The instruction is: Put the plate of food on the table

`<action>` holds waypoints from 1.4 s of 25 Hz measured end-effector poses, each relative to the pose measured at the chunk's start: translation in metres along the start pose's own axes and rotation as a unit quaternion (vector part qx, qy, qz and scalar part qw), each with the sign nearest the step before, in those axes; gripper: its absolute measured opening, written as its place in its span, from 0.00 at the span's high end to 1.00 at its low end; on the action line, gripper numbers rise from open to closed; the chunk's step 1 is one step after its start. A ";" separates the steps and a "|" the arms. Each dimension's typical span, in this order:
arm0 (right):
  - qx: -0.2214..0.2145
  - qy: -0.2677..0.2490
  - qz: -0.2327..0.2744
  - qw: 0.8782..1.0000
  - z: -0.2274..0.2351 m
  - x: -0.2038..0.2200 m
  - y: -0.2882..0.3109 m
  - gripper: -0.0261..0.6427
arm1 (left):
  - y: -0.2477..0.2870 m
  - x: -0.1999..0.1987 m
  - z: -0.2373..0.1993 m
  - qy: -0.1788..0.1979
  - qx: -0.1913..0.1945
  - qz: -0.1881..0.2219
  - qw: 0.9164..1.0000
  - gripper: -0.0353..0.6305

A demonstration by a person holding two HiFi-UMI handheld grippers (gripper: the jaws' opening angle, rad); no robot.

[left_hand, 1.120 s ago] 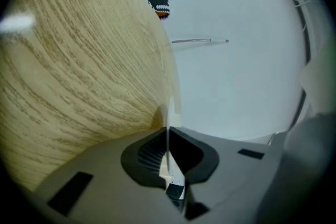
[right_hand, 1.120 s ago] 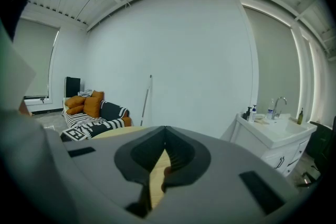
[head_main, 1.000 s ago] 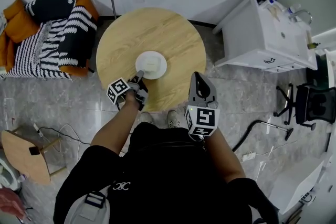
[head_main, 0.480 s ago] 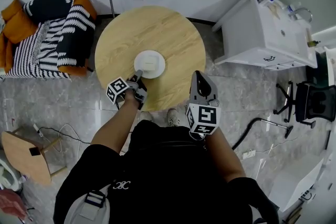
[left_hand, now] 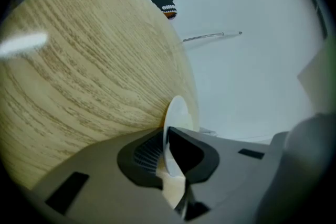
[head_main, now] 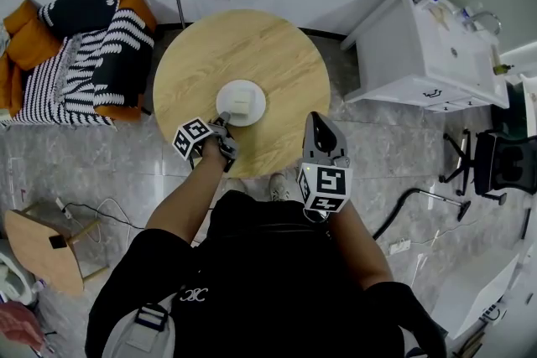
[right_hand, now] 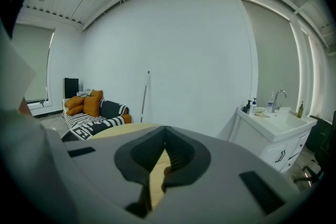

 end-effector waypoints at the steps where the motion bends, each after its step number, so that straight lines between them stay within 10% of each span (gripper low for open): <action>1: -0.001 -0.001 0.001 1.000 -0.001 0.000 0.000 0.95 | 0.000 0.000 0.002 0.009 -0.010 0.002 1.000 0.91; 13: -0.023 -0.002 0.004 1.000 -0.005 -0.001 -0.007 0.95 | 0.004 -0.008 0.026 0.146 -0.152 0.006 0.978 0.87; 35: -0.082 0.009 0.001 0.997 -0.008 0.004 0.002 0.95 | -0.050 0.005 0.054 0.276 -0.165 0.074 0.944 0.94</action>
Point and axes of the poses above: the fingertips, and each gripper's own axes: y forward along the fingers, z to its right, x out of its underside, the point moved 9 cm from there along -y, backward along the fingers, and after that the axes turned 4 degrees about x, right-handed, at the moved point
